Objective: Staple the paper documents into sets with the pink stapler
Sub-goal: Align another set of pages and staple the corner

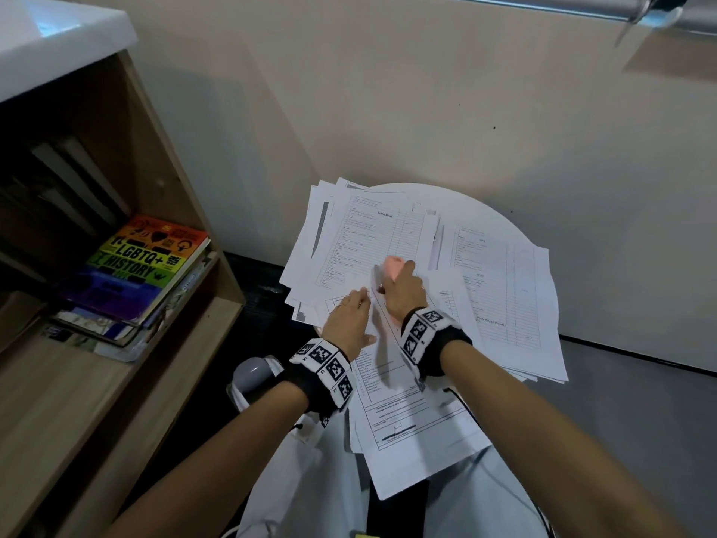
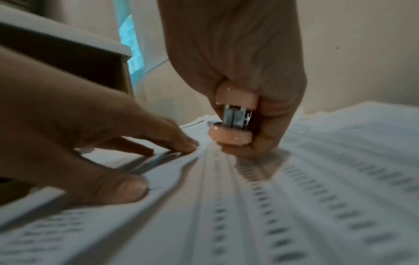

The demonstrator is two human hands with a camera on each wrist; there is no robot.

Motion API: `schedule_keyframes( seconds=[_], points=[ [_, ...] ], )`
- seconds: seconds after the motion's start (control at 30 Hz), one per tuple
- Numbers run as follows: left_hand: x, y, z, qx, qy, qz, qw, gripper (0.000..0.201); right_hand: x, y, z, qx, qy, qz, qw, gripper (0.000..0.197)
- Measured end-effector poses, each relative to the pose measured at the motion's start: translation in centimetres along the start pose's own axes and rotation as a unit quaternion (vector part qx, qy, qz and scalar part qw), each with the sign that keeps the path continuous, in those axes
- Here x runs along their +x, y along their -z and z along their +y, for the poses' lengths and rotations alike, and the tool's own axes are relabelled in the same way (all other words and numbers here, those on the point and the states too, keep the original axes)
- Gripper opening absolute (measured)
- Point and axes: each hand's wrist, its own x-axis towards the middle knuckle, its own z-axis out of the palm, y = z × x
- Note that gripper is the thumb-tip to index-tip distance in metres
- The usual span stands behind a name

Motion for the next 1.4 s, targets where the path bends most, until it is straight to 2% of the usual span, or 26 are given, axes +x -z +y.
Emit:
schedule_keyframes(
  seconds=[0.17, 0.27, 0.37, 0.47, 0.53, 0.73, 0.97, 1.1, 1.27, 1.33, 1.4],
  points=[
    [0.3, 0.3, 0.0, 0.021, 0.006, -0.028, 0.999, 0.075, 0.2, 3.4, 2.1, -0.026, 0.033, 0.004, 0.999, 0.041],
    [0.7, 0.8, 0.8, 0.043, 0.027, -0.042, 0.998, 0.069, -0.1, 5.3, 5.4, -0.049, 0.021, -0.009, 0.999, 0.043],
    [1.4, 0.8, 3.0, 0.063, 0.064, -0.021, 0.996, 0.070, -0.7, 6.2, 8.1, -0.081, 0.003, -0.029, 0.996, 0.041],
    [2.1, -0.3, 5.3, 0.038, 0.028, -0.025, 0.999, 0.076, -1.1, 6.1, 9.1, -0.084, 0.005, -0.035, 0.996, 0.042],
    [2.4, -0.8, 6.2, 0.019, 0.004, -0.044, 0.999, 0.078, -1.0, 5.8, 9.2, -0.084, 0.014, -0.034, 0.996, 0.040],
    [3.2, -0.9, 6.6, 0.023, -0.009, -0.052, 0.998, 0.080, -0.6, 5.3, 8.5, -0.093, 0.013, -0.014, 0.995, 0.041],
    [3.4, -0.8, 6.4, 0.023, -0.028, -0.048, 0.998, 0.077, -0.2, 4.1, 7.3, -0.117, -0.024, 0.004, 0.993, 0.045],
    [3.5, -0.9, 6.5, 0.023, -0.028, -0.052, 0.998, 0.077, -0.4, 3.8, 7.3, -0.142, 0.021, 0.030, 0.989, 0.054],
    [3.4, -0.8, 6.5, 0.010, -0.031, -0.047, 0.998, 0.078, 0.2, 3.4, 6.8, -0.094, -0.024, 0.038, 0.995, 0.055],
    [3.5, -0.9, 6.5, 0.018, -0.031, -0.050, 0.998, 0.078, 0.1, 3.2, 6.9, -0.109, -0.008, 0.041, 0.993, 0.058],
    [3.6, -0.9, 6.5, 0.027, -0.031, -0.052, 0.998, 0.078, 0.2, 3.4, 7.0, -0.121, 0.003, 0.046, 0.992, 0.052]
  ],
)
